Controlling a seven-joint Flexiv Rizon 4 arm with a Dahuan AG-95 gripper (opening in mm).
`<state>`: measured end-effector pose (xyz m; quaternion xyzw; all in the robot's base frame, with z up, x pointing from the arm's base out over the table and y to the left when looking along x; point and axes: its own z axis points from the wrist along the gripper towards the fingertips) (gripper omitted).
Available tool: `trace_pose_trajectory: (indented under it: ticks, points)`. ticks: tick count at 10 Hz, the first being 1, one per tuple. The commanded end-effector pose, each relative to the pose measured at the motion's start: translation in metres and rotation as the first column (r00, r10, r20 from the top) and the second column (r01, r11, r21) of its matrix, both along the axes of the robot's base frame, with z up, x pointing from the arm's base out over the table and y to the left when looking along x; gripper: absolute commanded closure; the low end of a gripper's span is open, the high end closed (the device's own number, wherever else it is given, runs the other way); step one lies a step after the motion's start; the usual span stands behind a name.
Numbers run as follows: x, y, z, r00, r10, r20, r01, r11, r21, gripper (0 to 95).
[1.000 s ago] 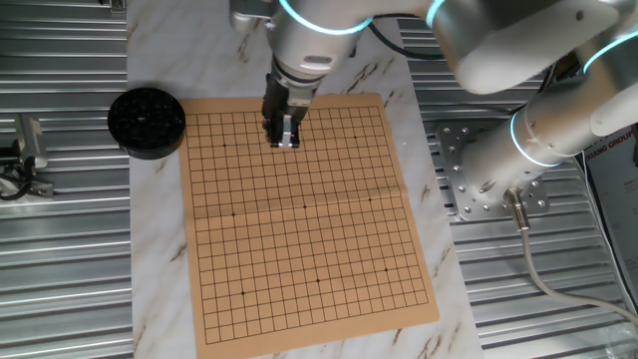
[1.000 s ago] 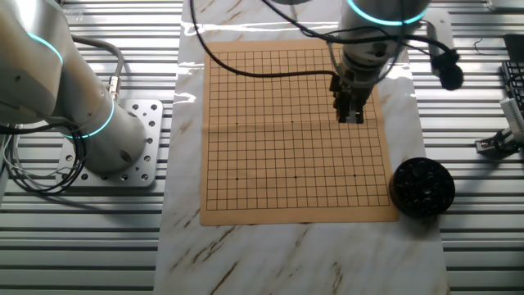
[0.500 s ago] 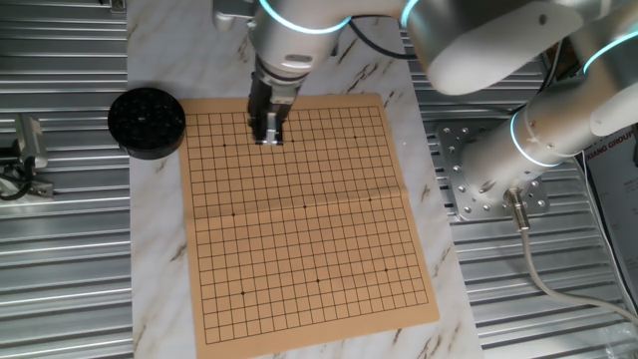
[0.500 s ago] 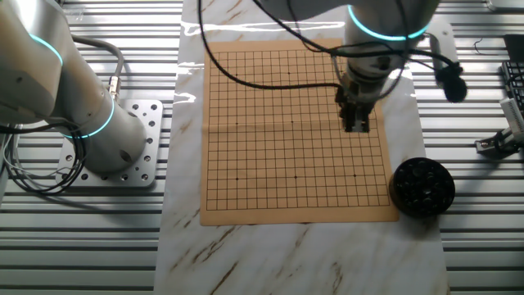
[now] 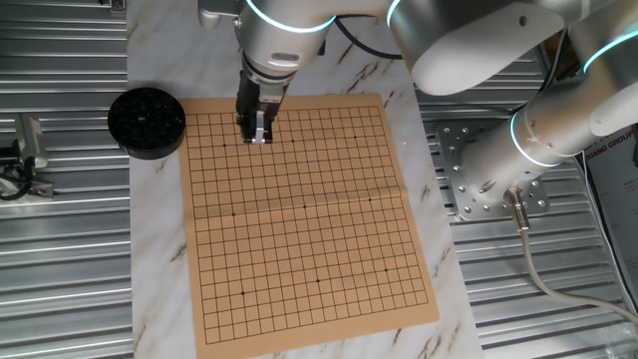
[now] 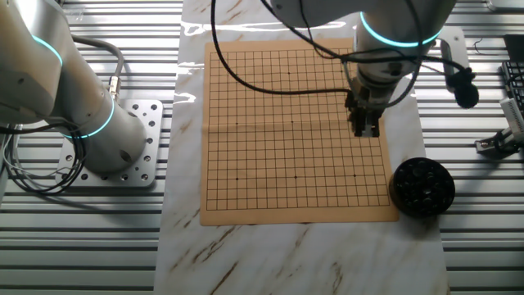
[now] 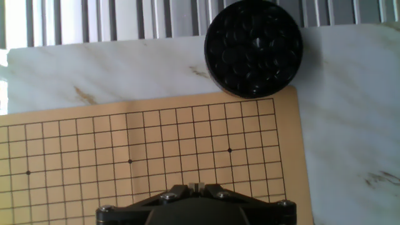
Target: Play the first move as black on the 3-4 point in the upper right corner of the Go board
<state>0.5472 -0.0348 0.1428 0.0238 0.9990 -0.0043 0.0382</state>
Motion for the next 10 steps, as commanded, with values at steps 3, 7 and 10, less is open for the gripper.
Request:
trace_pose_trajectory:
  ticks: [3, 7, 10]
  points:
    - [0.006, -0.007, -0.005, 1.0, -0.001, -0.001, 0.001, 1.0, 0.002, 95.0]
    - [0.015, -0.01, -0.015, 1.0, -0.009, -0.004, 0.009, 1.0, 0.002, 95.0]
    - [0.018, -0.014, -0.021, 1.0, -0.01, 0.0, 0.01, 1.0, 0.003, 95.0]
